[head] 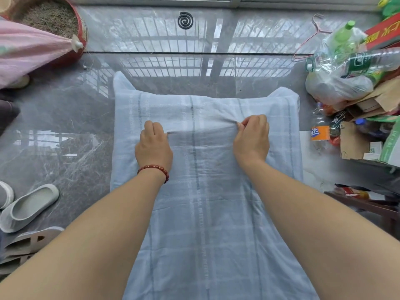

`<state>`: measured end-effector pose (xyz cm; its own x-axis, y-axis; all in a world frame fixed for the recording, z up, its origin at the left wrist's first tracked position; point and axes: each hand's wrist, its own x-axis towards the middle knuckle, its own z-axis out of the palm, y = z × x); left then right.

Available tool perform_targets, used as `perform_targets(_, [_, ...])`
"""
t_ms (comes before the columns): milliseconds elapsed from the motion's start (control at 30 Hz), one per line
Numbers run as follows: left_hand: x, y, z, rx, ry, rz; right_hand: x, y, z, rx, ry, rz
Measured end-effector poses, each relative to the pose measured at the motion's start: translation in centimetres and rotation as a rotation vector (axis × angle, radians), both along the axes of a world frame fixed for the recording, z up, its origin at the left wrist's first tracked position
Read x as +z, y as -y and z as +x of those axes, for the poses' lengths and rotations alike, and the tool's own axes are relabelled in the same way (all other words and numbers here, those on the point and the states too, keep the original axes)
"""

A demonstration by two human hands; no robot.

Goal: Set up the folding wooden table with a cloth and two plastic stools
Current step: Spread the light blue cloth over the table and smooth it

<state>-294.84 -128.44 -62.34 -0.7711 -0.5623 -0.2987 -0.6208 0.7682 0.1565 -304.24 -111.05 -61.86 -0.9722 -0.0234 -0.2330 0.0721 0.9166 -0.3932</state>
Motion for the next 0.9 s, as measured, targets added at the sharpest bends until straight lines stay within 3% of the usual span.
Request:
perform_targets(233, [0.0,0.4,-1.5,-0.059,0.041,-0.026,0.1,0.3,-1.8,-0.058,0.033,0.002])
perform_targets(367, [-0.3,-0.7,-0.7,-0.325,0.166,0.179,-0.3,-0.4,-0.8,0.021,0.165,0.061])
perform_targets(467, [-0.8,-2.2,0.3,-0.512,0.338,0.161,-0.7,-1.2,0.6,0.117,0.326,0.16])
perform_targets(567, [-1.1,-3.6,1.1,-0.521,0.375,0.141,-1.1,-1.8,1.8,0.181,0.384,0.223])
perform_targets(900, [-0.5,-7.5,2.4,-0.468,0.4,0.141,-0.9,-5.4,4.4,0.237,0.365,0.147])
